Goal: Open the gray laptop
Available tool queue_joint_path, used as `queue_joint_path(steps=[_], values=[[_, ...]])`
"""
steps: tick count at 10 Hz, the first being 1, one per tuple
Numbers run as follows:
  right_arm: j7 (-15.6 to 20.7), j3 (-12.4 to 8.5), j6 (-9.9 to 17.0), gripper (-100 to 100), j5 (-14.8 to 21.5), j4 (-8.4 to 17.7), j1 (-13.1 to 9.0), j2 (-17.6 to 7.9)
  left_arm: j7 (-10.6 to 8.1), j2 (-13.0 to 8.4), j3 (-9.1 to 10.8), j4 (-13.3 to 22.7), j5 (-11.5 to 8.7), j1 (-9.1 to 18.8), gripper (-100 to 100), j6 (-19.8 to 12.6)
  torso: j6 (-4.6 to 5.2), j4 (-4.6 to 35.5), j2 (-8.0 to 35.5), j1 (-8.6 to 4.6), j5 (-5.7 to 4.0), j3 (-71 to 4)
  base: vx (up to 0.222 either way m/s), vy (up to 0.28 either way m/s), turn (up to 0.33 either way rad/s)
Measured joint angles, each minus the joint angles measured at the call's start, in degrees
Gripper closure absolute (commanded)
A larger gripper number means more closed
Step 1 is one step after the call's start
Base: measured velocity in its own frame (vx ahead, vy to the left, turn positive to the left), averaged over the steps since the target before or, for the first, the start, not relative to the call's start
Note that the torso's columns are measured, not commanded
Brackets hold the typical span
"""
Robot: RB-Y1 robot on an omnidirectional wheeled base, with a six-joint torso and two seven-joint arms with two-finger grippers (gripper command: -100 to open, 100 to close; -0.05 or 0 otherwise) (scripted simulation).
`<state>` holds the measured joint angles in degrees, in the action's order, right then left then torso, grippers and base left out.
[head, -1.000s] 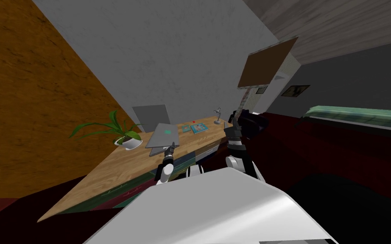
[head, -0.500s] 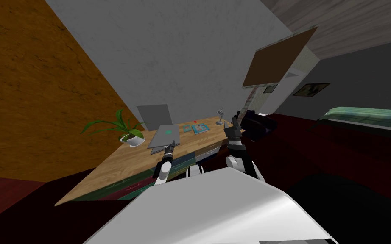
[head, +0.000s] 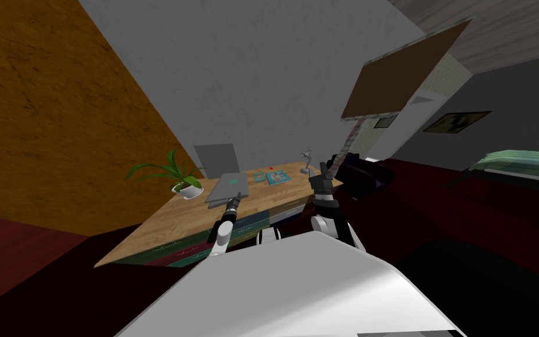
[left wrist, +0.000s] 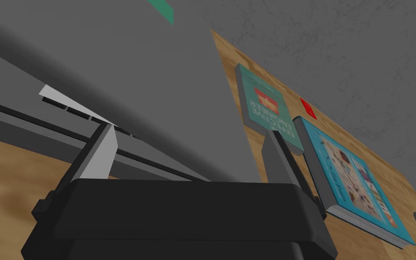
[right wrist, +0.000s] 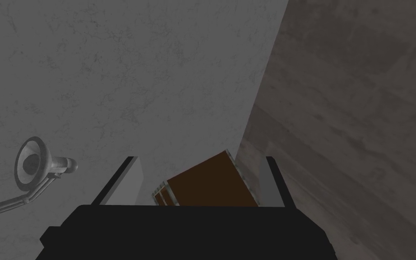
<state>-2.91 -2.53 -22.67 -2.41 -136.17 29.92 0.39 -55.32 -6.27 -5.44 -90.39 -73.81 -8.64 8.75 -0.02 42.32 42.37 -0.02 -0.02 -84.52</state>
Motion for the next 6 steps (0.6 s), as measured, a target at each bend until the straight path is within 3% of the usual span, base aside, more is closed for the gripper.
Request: queue_joint_path(steps=[2, 4, 5, 6], values=[[0.00, 0.00, 0.00, 0, 0.00, 0.00, 0.00, 0.00, 2.12, 0.75, 1.69, -1.46, -1.31, -0.04, -100, -3.17, -0.05, 0.01, -0.01, 0.05, 0.00, -0.01, 0.000, -0.052, 0.181], [0.00, 0.00, 0.00, 0, 0.00, 0.00, 0.00, 0.00, 3.42, 0.17, 2.38, -1.98, -2.68, 0.70, -100, -5.23, 0.07, 0.00, -0.04, -0.03, 0.00, -0.02, 0.004, -0.033, 0.021], [0.00, 0.00, 0.00, 0, 0.00, 0.00, 0.00, 0.00, 3.58, 0.21, 2.45, -2.04, -2.71, 0.69, 0, -5.49, 0.04, -0.02, -0.06, 0.08, 0.03, -0.03, 0.000, 0.000, 0.000], [0.00, 0.00, 0.00, 0, 0.00, 0.00, 0.00, -0.01, 3.57, 0.21, 2.44, -2.03, -2.71, 0.70, 0, -5.47, 0.03, -0.03, -0.07, 0.11, 0.05, -0.04, 0.000, 0.000, 0.000]])
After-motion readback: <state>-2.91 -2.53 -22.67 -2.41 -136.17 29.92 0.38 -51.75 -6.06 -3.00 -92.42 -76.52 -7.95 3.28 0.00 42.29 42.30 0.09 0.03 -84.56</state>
